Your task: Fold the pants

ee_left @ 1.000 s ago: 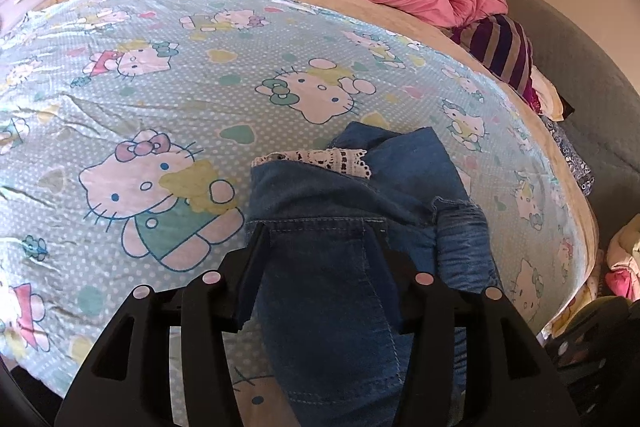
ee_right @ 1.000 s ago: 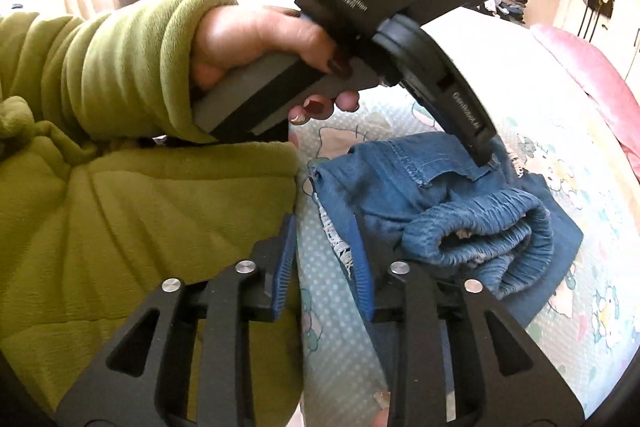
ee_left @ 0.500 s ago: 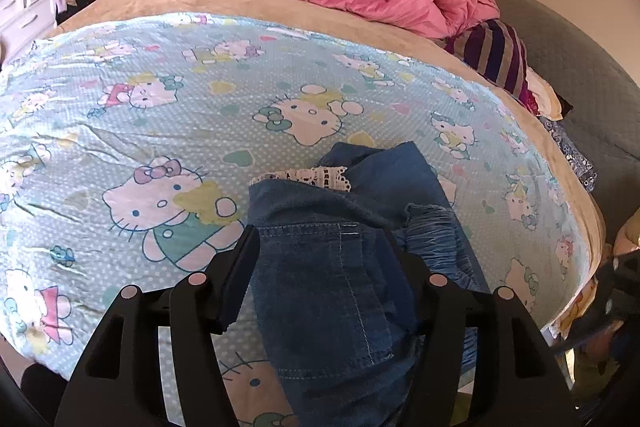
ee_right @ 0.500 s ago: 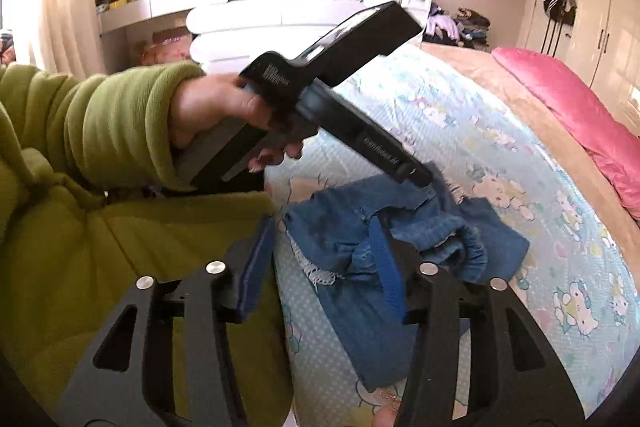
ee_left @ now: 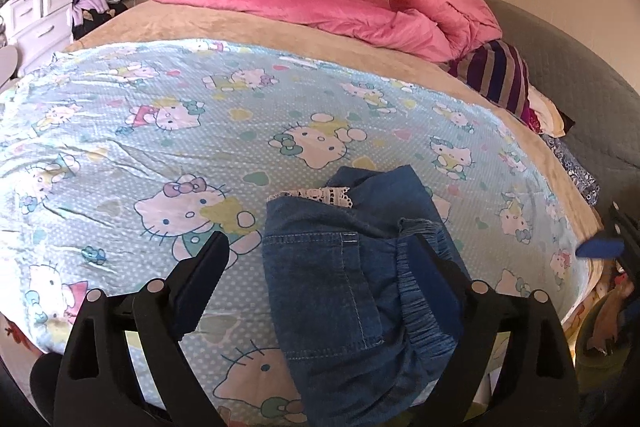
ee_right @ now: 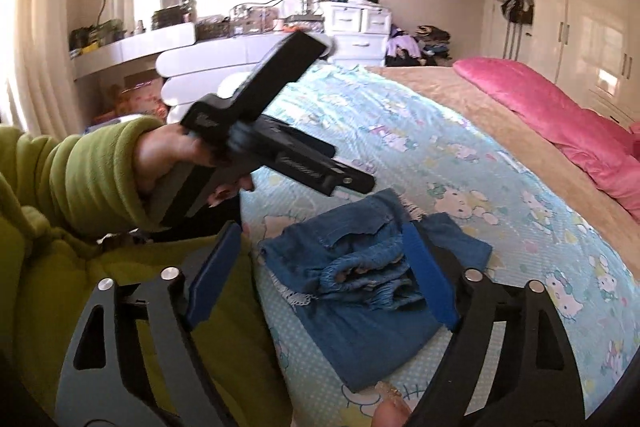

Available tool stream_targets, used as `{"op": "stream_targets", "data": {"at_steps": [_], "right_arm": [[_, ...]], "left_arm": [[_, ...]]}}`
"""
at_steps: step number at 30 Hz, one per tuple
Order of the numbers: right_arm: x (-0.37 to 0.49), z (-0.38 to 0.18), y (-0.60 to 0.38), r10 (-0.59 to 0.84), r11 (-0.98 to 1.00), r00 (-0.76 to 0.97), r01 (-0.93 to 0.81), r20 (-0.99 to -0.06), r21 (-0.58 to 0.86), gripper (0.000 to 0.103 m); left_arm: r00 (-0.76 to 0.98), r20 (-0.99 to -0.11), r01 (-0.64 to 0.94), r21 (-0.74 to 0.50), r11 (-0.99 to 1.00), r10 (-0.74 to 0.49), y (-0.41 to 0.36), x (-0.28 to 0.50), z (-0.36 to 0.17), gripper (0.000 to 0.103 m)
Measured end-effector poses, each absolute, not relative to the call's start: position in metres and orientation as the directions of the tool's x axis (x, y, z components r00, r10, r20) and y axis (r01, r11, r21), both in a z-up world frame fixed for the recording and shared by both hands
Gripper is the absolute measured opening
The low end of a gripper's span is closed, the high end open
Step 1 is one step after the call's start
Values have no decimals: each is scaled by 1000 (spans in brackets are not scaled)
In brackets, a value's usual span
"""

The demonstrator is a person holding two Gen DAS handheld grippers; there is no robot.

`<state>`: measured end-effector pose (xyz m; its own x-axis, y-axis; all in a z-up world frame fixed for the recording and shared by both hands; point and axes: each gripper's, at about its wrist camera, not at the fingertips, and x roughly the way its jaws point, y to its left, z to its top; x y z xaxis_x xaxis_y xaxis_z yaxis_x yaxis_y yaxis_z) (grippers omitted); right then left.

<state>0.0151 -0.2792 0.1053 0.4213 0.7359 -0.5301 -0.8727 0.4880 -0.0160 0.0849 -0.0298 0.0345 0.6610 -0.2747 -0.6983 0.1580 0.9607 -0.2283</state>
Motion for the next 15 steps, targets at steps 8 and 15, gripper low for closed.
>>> {"op": "stream_targets", "data": {"at_steps": [8,15], "right_arm": [[23,109,-288,715,555,482,-832,-507,-8,85],[40,103,-295,663,634,529,-773,-530,22,87]], "left_arm": [[689,-674,159,-218,963,-267,-27,69,47,89],[706,-670,146,-180,973,-230,-26,60,49,98]]}}
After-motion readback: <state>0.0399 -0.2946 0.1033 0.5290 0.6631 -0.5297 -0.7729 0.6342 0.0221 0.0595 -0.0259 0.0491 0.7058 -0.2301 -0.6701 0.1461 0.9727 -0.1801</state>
